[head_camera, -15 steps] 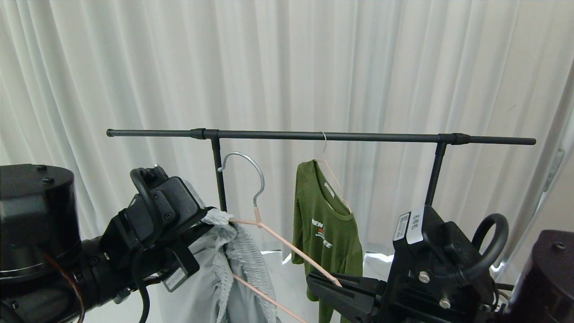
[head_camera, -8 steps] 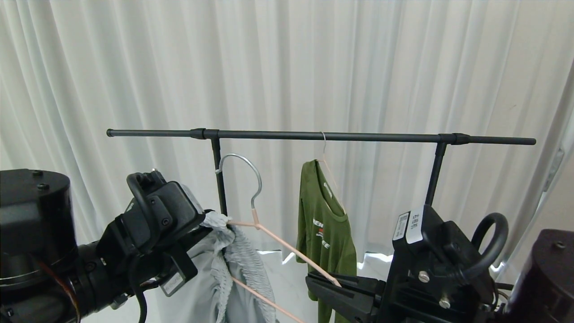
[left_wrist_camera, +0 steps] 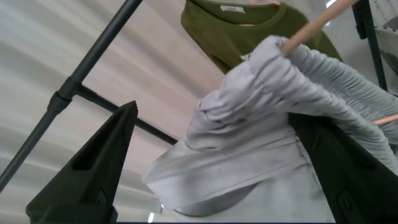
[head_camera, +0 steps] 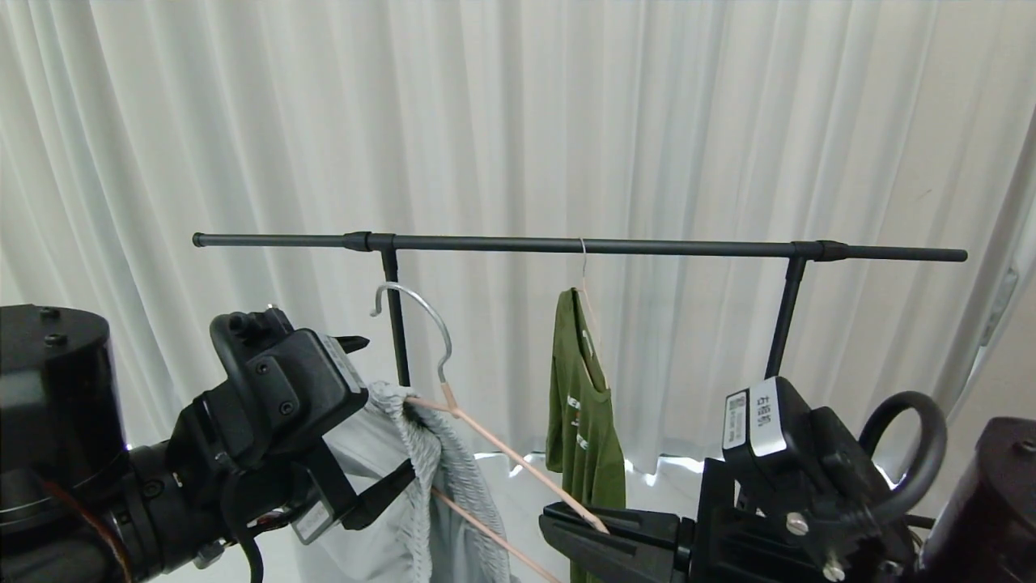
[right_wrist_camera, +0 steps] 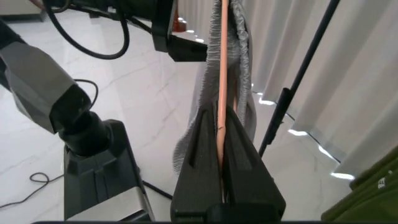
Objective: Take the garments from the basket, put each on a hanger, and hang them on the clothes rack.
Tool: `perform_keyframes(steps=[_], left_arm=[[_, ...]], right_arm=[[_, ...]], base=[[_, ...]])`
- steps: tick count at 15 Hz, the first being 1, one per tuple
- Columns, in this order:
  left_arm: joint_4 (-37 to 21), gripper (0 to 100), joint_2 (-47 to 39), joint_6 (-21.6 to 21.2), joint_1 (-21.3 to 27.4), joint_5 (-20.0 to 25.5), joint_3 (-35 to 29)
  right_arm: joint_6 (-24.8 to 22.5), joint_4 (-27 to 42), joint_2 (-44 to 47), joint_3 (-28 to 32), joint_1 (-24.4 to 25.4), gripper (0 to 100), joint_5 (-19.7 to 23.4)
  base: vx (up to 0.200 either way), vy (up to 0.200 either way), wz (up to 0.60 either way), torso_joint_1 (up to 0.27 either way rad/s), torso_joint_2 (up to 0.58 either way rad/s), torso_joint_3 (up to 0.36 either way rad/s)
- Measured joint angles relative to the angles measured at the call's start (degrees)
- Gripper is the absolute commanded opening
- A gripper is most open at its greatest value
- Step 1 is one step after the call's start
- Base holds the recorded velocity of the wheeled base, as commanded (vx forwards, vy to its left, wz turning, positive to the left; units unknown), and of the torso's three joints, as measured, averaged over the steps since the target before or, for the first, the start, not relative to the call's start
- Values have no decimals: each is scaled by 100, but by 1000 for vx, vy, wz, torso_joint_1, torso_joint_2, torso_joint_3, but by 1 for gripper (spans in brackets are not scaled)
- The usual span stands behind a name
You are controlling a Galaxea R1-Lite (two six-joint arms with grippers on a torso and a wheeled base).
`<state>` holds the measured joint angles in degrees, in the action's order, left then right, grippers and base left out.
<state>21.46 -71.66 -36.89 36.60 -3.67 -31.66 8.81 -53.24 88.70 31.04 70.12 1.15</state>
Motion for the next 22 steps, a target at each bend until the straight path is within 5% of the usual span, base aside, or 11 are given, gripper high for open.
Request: perform_keyframes(steps=[5,14,15,22], left_arm=[[-2,100,55,-13,6,133,-32],[-6,100,129,-63,4,288,-41],[-6,0,129,-66,4,289,-41],[-4,0,146,-77,17,462,-4]], right_arm=[[-235,-358,-13,-243,2,0,435],[-239,-377,-17,-354,17,0,563],[-239,-377,-17,-362,22,0,569],[-235,-378,-30,-380,38,0,733]], base=[[0,0,0,0,0,0],[0,0,0,0,0,0],[0,0,0,0,0,0],[0,0,0,0,0,0]])
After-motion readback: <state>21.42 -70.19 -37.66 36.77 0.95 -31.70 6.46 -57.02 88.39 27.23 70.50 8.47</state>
